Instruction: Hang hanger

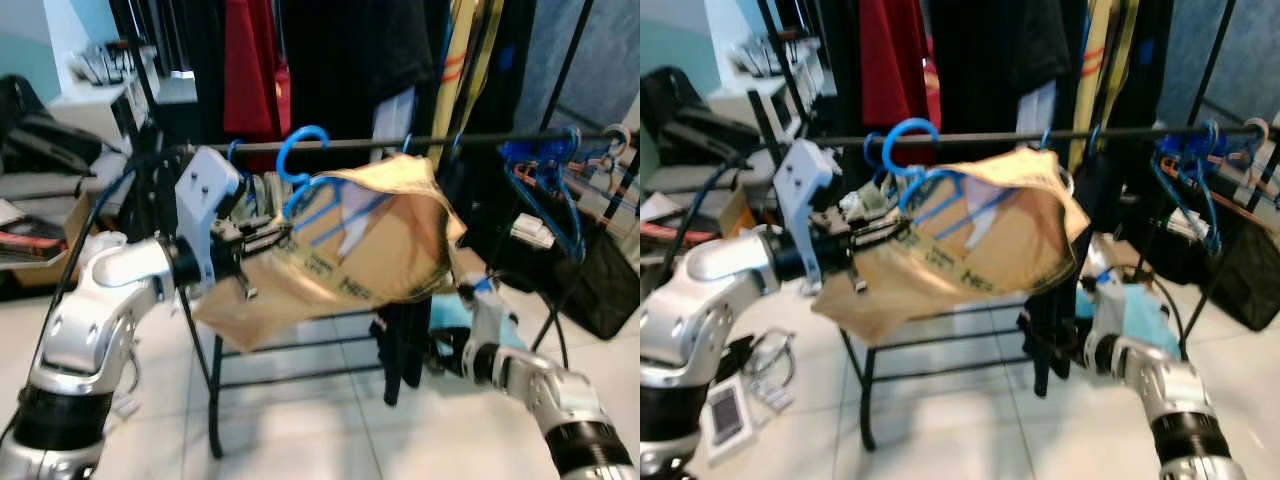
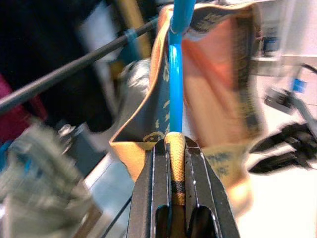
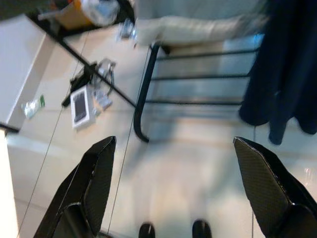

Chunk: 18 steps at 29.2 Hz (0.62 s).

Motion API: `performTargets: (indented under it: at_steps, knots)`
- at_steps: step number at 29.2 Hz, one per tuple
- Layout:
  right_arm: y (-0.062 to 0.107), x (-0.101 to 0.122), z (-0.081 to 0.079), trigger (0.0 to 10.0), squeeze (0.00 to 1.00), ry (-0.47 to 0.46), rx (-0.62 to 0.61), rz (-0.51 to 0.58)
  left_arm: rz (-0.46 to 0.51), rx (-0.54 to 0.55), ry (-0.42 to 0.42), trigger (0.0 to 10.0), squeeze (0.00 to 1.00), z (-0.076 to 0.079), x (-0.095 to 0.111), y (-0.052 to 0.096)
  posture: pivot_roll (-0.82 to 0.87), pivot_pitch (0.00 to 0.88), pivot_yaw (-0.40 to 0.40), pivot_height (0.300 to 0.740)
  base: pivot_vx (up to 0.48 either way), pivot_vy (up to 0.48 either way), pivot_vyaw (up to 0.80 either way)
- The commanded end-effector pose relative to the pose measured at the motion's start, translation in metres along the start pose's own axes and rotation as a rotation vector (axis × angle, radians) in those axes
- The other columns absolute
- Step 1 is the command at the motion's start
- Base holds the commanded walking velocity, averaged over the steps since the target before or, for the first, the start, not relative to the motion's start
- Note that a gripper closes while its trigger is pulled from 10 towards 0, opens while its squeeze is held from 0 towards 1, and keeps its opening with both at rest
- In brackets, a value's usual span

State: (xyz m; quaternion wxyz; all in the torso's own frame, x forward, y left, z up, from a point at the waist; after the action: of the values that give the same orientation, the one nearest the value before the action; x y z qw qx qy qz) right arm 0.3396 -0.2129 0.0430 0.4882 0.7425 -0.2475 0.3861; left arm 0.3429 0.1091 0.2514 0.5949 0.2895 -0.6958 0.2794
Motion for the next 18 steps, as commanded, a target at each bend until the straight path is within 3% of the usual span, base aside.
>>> performTargets:
  at_steps: [1,4,7,18]
  knots:
    - [-0.004,-0.015,0.009,10.0,0.00,0.014,-0.066,-0.044,-0.100,0.133,0.003,10.0,0.00,-0.012,-0.024,-0.007,-0.09,0.000,0.012,0.740,0.000,0.000,0.00]
    - [-0.005,-0.025,0.015,10.0,0.00,0.010,-0.102,-0.064,-0.149,0.182,0.003,10.0,0.00,-0.012,-0.037,-0.010,-0.09,0.000,0.012,0.740,0.000,0.000,0.00]
    - [-0.004,-0.037,0.024,10.0,0.00,-0.011,-0.155,-0.074,-0.209,0.202,0.029,10.0,0.00,-0.002,-0.052,-0.014,-0.09,0.000,0.016,0.740,0.166,0.000,0.00]
    - [-0.005,-0.043,0.033,10.0,0.00,-0.011,-0.203,-0.077,-0.212,0.174,0.069,10.0,0.00,0.026,-0.053,-0.034,-0.09,0.000,0.022,0.740,0.254,0.000,0.00]
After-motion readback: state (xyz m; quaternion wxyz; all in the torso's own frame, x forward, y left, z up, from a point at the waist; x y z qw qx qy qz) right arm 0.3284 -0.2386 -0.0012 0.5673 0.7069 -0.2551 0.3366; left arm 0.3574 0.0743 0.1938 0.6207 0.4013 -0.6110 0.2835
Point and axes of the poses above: a point about 5 cm out from each wrist's last joint towards the gripper, its own y axis pointing back from the gripper into the wrist, its own x axis along the axis of the wrist's last joint, z = x × y, the point moved 5 cm from there along -y, pointing out of the wrist towards the gripper, and after that the axes turned 6 degrees about y, right-handed, at the moved point
